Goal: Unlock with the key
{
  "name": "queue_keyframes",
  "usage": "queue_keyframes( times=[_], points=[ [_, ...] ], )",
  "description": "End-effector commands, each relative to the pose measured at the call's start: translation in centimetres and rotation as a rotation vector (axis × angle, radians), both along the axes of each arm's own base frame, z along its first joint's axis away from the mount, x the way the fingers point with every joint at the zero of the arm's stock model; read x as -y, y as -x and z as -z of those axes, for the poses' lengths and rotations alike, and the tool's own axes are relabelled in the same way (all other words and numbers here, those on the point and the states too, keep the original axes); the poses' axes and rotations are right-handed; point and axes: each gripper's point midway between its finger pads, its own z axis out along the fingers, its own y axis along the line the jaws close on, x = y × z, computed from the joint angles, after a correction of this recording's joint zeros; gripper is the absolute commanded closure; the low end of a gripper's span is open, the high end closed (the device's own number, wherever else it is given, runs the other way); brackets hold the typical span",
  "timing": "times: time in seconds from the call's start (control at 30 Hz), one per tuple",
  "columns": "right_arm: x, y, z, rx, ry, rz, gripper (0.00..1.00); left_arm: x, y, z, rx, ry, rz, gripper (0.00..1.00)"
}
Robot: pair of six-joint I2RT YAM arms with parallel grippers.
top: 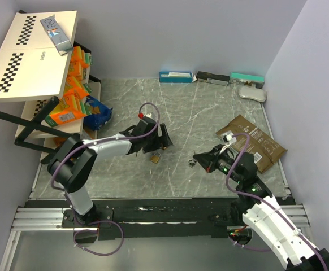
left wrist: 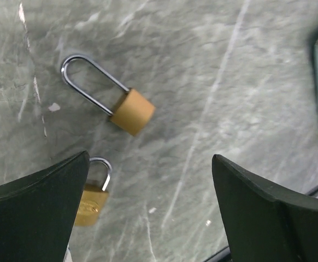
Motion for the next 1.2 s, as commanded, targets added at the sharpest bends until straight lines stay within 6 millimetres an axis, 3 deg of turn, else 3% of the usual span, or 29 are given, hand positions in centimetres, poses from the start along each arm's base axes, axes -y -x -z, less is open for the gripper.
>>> queue_keyframes(
  times=[0.0, 0.27, 0.47, 0.8, 1.03, 1.17],
  points=[
    [0.2, 0.1, -1.0, 0.041, -0.017, 0.004, 1.00, 0.7, -0.8, 0.3, -0.019, 0.008, -0.026, 0.01],
    [0.4, 0.6, -0.6, 0.029, -0.011, 0.006, 1.00, 0.4, -1.3, 2.7, -0.032, -0.046, -0.036, 0.01],
    [0.6, 0.7, -0.6, 0.022, -0.007, 0.012, 1.00, 1.4, -2.4, 3.4, -0.026, -0.073, 0.002, 0.01],
    [1.0, 0.7, -0.4, 0.011, 0.012, 0.033, 1.00, 4.0, -4.8, 2.4, 0.045, -0.056, 0.071, 0.01],
    [1.0, 0.6, 0.1, -0.001, 0.015, 0.034, 1.00, 3.6, -4.2, 2.2, 0.063, -0.115, 0.103, 0.01],
    [0.9, 0.6, 0.1, -0.001, 0.014, 0.031, 1.00, 2.5, -4.0, 2.3, 0.103, -0.223, 0.109, 0.01]
  ],
)
